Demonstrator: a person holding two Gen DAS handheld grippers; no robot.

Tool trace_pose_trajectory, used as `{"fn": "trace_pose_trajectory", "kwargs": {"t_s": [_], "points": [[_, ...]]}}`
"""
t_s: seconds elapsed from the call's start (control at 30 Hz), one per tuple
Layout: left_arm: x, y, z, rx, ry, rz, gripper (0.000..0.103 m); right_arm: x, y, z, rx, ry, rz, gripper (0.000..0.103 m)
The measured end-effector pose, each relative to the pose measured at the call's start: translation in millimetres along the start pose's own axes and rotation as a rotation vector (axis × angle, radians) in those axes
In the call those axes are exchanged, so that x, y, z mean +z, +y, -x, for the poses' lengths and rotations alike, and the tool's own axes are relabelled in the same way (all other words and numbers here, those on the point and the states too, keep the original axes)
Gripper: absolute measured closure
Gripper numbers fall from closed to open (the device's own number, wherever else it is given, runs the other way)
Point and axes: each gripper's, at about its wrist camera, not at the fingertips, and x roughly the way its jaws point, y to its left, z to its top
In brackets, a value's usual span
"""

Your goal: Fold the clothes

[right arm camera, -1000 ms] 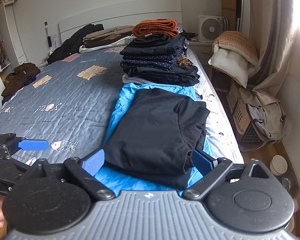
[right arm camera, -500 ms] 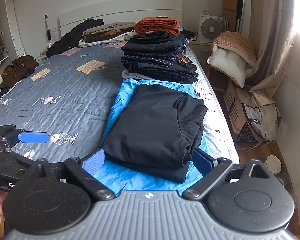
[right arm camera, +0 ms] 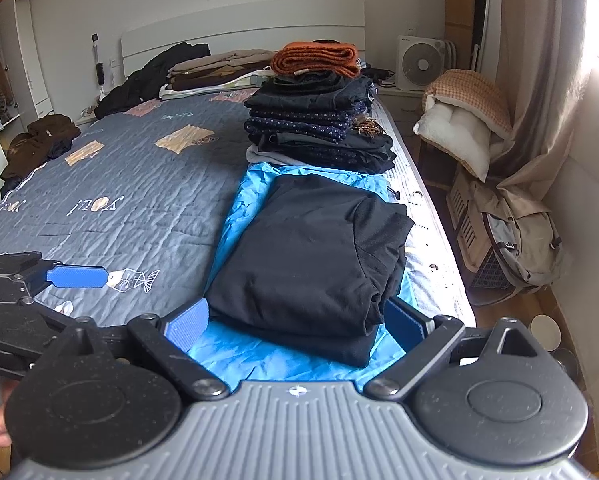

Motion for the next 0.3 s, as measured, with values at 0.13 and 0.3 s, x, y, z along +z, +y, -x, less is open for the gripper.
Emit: {"fn": "trace_pose_trajectory", "kwargs": {"t_s": [0.13, 0.3], "points": [[-0.7, 0.1, 3.8, -0.003, -0.021, -0.005, 0.0, -0.5, -0.3, 1.3, -0.001, -0.003, -0.003, 0.009], [-1.0, 1.1, 6.7, 0.007, -0.036, -0.002, 0.0, 0.1, 0.4, 1.2, 0.0, -0.004, -0.006, 0.009]]}}
